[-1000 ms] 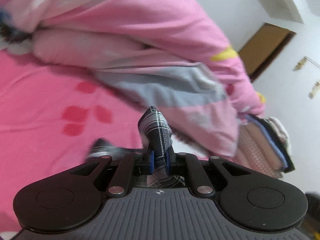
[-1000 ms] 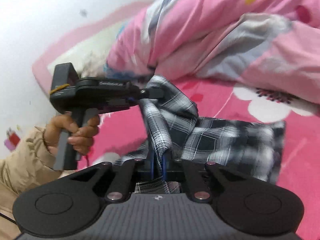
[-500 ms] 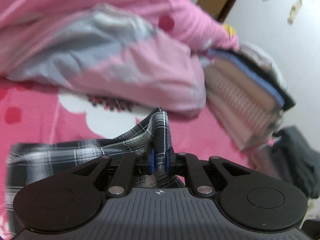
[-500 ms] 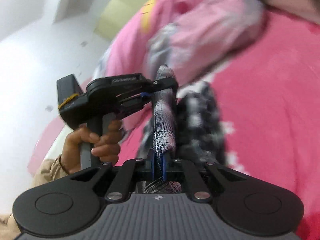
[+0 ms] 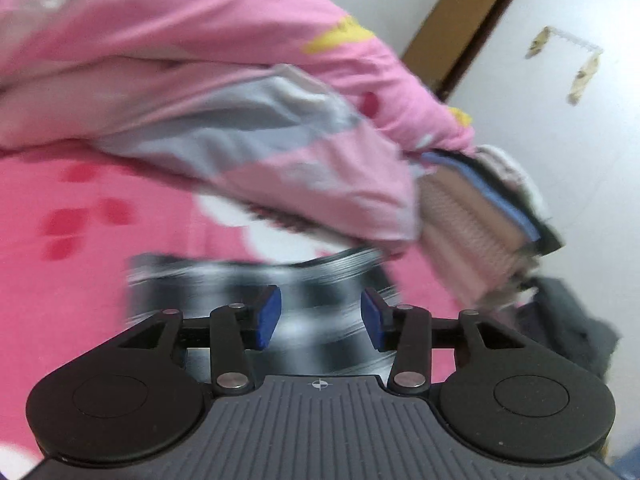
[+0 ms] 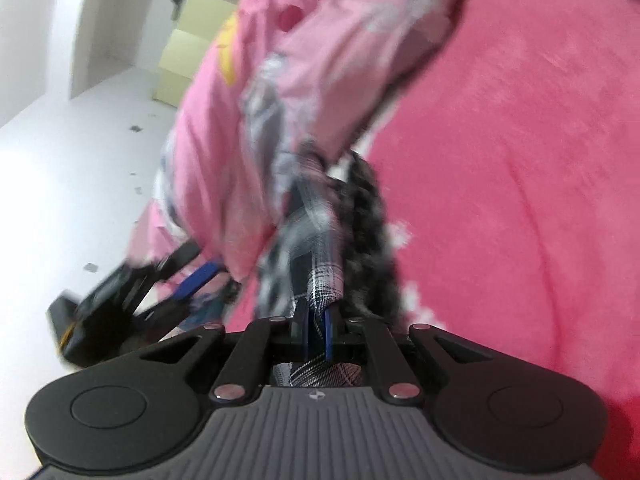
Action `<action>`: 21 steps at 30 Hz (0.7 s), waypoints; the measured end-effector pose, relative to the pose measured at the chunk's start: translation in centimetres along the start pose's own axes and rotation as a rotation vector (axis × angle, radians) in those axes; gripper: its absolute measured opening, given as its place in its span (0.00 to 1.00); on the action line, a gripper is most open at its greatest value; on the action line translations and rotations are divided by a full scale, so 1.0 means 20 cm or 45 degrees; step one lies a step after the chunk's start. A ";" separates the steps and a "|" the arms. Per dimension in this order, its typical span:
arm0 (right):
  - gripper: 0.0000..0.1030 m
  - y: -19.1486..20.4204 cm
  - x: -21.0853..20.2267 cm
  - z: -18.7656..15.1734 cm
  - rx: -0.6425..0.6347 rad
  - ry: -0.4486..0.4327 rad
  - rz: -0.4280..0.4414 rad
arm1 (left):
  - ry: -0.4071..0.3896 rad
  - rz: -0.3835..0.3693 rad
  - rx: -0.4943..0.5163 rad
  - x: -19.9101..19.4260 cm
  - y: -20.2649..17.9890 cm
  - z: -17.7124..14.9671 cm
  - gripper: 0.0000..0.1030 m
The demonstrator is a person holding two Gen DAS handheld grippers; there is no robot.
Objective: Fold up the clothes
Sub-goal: 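Fold the plaid edge over and lay it down, opening both grippers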
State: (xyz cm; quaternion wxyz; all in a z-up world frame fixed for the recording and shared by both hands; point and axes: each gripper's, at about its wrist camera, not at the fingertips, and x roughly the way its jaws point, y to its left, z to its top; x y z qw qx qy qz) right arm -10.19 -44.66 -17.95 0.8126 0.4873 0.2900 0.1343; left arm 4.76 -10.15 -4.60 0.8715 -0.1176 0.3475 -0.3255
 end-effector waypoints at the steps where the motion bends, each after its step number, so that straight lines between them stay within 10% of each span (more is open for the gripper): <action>1: 0.07 -0.02 -0.01 -0.01 0.016 0.003 -0.012 | -0.001 0.041 0.015 -0.03 0.02 -0.03 0.42; 10: 0.26 0.13 -0.09 0.08 -0.220 -0.165 -0.194 | -0.034 0.175 0.104 -0.15 0.10 -0.27 0.43; 21: 0.23 0.39 0.36 0.22 -0.842 -0.052 -0.324 | -0.027 0.203 0.214 -0.10 0.08 -0.43 0.49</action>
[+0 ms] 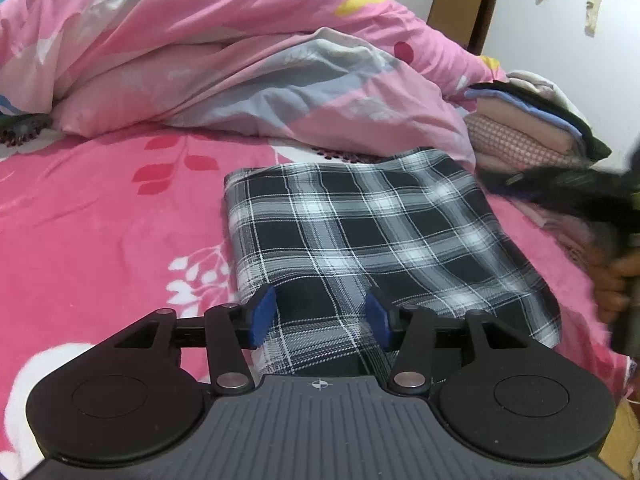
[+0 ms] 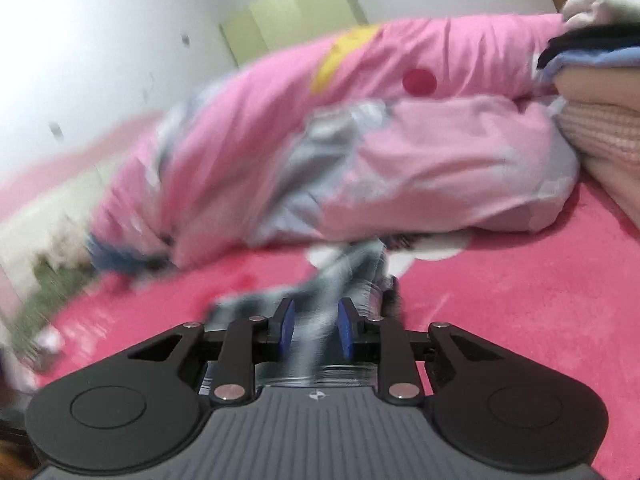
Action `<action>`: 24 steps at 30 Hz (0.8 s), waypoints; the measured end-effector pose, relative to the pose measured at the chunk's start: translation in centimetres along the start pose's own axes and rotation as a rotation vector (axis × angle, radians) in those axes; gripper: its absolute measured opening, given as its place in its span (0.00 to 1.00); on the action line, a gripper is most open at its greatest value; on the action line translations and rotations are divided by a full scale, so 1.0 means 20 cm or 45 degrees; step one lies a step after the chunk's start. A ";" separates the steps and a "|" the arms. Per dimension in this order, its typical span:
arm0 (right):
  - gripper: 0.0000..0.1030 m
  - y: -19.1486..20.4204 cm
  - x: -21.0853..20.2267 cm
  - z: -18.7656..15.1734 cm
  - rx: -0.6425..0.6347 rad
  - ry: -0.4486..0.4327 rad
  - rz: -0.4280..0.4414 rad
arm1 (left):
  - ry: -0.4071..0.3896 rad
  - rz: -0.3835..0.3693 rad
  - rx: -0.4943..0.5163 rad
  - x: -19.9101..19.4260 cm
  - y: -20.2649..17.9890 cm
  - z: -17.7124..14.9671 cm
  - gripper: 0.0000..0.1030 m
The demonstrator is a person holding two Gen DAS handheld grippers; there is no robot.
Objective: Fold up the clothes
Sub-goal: 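Fold the plaid edge over and lay it down, opening both grippers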
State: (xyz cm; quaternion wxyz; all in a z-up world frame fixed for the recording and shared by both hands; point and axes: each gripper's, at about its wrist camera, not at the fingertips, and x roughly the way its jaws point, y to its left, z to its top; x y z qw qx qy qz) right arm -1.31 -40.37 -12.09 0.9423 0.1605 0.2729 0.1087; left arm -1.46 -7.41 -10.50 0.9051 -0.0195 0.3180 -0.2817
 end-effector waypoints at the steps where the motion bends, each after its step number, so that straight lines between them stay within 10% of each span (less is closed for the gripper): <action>1: 0.23 -0.04 0.07 -0.02 -0.004 0.054 -0.043 | -0.007 -0.006 0.003 0.00 0.00 -0.01 0.49; 12: 0.23 0.04 0.20 0.16 -0.123 0.087 -0.008 | -0.160 -0.081 -0.074 -0.07 0.06 -0.04 0.49; 19: 0.25 0.04 0.31 0.19 -0.148 0.198 -0.237 | -0.125 -0.040 -0.116 -0.07 0.09 -0.06 0.51; 24: 0.25 0.38 0.25 0.26 -0.418 0.170 -0.055 | -0.044 -0.038 -0.147 -0.02 0.12 -0.07 0.51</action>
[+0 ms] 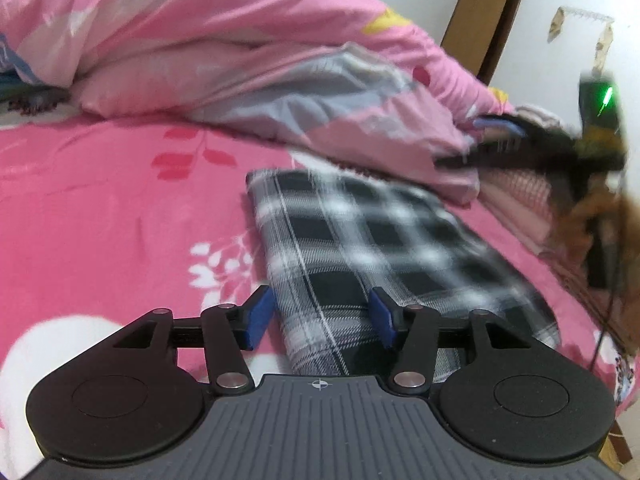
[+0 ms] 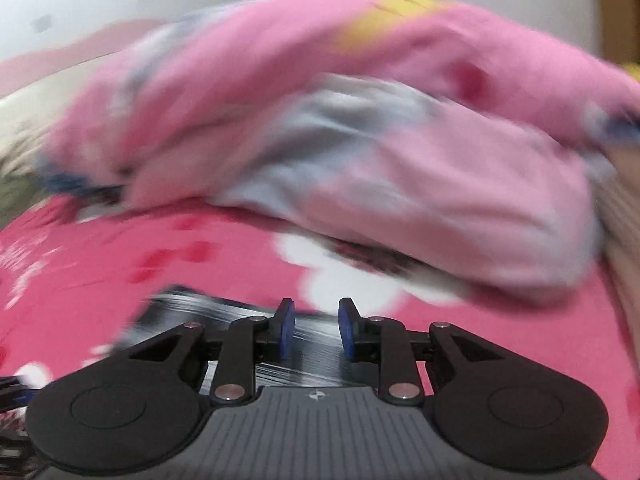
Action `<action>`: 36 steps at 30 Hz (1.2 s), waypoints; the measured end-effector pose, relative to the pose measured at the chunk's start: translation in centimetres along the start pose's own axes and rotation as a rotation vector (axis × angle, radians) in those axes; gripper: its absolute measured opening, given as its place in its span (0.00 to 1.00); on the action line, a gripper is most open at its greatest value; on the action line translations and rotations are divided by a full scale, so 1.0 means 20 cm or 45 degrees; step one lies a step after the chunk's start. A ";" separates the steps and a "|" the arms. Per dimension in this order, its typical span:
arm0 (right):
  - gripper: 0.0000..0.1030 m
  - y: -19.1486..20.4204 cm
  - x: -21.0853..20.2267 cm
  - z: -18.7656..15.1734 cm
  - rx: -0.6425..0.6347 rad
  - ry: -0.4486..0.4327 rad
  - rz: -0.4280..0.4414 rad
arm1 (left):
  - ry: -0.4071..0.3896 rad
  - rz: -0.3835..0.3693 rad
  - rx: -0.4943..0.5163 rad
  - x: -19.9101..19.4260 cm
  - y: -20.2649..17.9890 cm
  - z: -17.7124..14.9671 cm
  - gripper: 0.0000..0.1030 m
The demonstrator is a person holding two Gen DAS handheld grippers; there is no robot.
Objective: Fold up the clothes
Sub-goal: 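Fold the plaid edge over and lay it down, opening both grippers, then lift both open grippers away from the folded plaid garment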
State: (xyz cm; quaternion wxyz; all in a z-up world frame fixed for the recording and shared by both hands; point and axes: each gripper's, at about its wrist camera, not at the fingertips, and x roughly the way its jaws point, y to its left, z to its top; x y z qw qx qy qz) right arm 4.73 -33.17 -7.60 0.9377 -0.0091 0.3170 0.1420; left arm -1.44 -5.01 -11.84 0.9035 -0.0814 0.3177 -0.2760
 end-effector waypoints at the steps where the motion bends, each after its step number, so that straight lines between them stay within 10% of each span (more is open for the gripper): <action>1: 0.25 0.09 0.01 0.03 -0.084 0.008 0.062 | 0.013 -0.005 -0.012 0.01 0.01 0.00 0.51; 7: 0.25 0.56 0.29 0.12 -0.611 0.213 0.276 | 0.076 -0.056 -0.074 0.04 0.06 -0.02 0.48; 13: 0.25 0.81 0.63 0.15 -0.968 0.469 0.253 | 0.083 -0.062 0.005 0.05 0.03 -0.05 0.45; 17: 0.49 0.73 0.85 0.24 -0.915 0.633 0.130 | 0.087 -0.073 0.015 0.04 0.03 -0.05 0.45; 22: 0.36 0.64 0.92 0.40 -0.853 0.591 -0.150 | 0.091 -0.088 0.006 0.04 0.04 -0.05 0.44; 29: 0.40 0.82 0.84 0.28 -0.989 0.818 0.224 | 0.086 -0.085 0.014 0.04 0.03 -0.05 0.44; 33: 0.48 0.81 0.93 0.27 -1.062 0.859 0.054 | 0.085 -0.087 0.012 0.04 0.03 -0.05 0.44; 36: 0.35 0.73 0.98 0.34 -1.140 0.759 -0.346 | 0.086 -0.092 0.007 0.04 0.03 -0.05 0.44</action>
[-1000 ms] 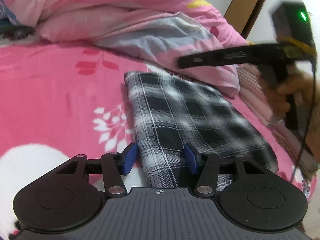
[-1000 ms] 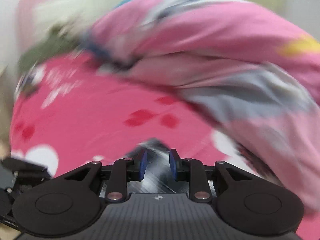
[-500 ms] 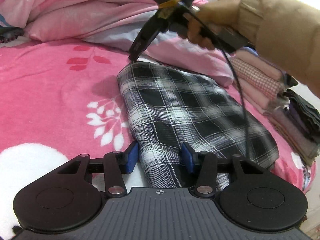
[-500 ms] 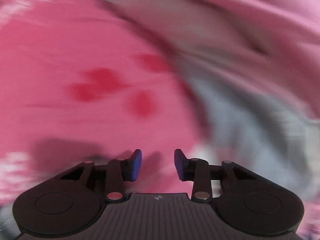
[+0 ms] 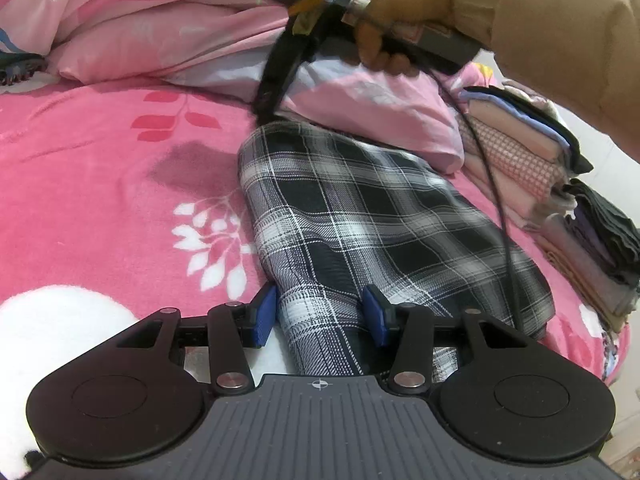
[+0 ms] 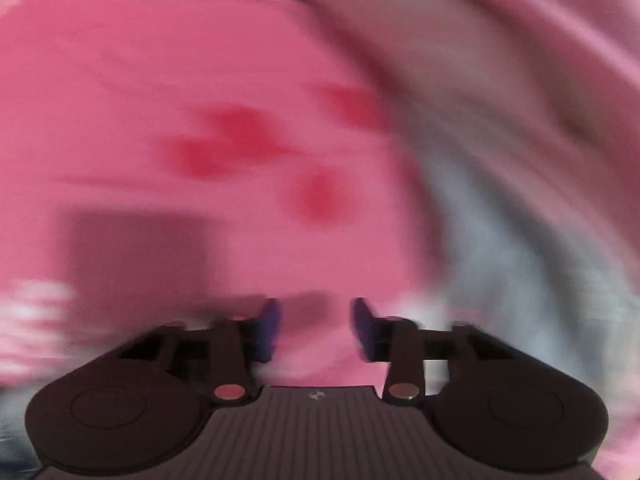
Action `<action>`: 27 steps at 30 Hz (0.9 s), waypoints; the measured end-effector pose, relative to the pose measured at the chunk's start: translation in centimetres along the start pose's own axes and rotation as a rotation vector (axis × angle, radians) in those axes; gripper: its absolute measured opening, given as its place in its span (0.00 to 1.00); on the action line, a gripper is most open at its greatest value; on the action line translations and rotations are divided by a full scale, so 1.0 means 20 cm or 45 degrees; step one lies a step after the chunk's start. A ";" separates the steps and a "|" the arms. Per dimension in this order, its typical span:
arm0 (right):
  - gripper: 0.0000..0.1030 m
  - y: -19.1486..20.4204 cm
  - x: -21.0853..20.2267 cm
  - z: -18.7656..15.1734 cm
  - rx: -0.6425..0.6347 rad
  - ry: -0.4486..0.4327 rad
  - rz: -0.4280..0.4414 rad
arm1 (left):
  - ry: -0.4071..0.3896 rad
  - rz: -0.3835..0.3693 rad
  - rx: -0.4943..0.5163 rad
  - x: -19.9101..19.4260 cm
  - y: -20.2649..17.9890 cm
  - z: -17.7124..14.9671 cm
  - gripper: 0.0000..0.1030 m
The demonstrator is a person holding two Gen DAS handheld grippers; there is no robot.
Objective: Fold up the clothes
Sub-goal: 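Lift both open grippers away from the folded plaid garment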
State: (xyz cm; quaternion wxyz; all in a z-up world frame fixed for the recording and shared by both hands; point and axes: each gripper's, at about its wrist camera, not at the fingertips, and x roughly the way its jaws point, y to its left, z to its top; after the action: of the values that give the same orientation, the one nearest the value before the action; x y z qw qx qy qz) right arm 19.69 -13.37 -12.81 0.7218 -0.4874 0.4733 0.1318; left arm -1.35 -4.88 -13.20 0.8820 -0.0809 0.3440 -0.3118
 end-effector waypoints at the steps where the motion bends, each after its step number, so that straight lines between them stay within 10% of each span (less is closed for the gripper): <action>1: 0.35 -0.05 0.00 0.00 0.039 0.002 -0.012 | 0.000 -0.001 -0.001 0.00 0.00 0.00 0.44; 9: 0.38 0.15 -0.22 0.00 -0.160 -0.146 0.481 | 0.000 -0.009 -0.012 0.00 0.01 0.00 0.44; 15: 0.37 -0.04 -0.03 -0.11 0.029 0.010 0.005 | 0.000 -0.018 -0.023 -0.01 0.02 0.00 0.44; 21: 0.37 -0.12 -0.34 -0.37 0.221 -0.357 0.252 | -0.006 -0.050 -0.086 -0.02 0.05 0.01 0.44; 27: 0.37 -0.09 -0.49 -0.65 0.474 -0.508 0.243 | -0.037 -0.184 -0.338 -0.06 0.18 0.03 0.46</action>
State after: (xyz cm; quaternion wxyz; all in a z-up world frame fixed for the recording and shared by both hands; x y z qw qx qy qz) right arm 8.53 -22.32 -4.86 0.8620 -0.2643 0.3819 0.2034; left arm 0.06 -1.33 -13.28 0.8438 -0.2259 0.3625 -0.3249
